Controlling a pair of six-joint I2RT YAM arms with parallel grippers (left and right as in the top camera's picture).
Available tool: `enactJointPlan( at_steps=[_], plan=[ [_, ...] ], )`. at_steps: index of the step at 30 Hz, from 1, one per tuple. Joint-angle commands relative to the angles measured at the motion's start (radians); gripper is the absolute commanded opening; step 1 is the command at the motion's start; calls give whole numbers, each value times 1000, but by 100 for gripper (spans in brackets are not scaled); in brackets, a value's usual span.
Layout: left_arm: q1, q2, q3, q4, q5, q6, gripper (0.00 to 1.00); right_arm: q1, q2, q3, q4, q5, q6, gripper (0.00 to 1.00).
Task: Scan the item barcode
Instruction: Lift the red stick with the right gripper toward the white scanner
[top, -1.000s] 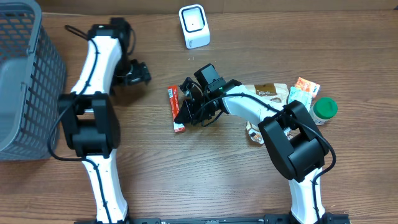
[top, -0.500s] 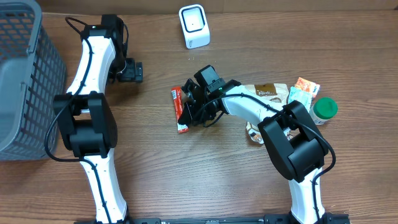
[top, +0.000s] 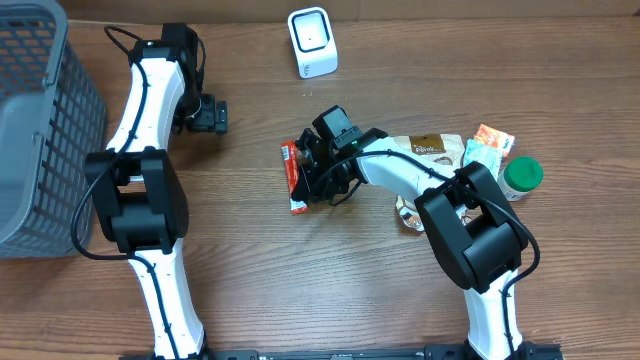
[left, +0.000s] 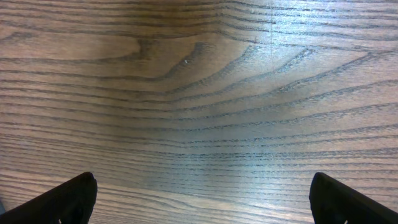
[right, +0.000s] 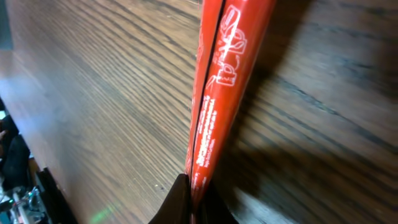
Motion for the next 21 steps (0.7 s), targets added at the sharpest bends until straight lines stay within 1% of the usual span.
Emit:
enactJointPlan(
  at_steps=[1,2,9,13,16,21],
  plan=[
    [4,7,19,4,-13,22,100,4,8,-2,2,35,-8,4],
    [4,7,19,4,-13,23,100,4,8,-2,-1,37,-14,4],
    [2,7,19,4,-13,23,100,-2,8,0,-101,59,-282,4],
    [2,7,19,4,-13,22,100,-27,8,23,-141,86,-337,4],
    [2,7,19,4,-12,22,100,-41,8,85,-223,123,-401,4],
    [1,7,19,4,-13,23,100,-40,6,277,-451,350,-489,4]
  ],
)
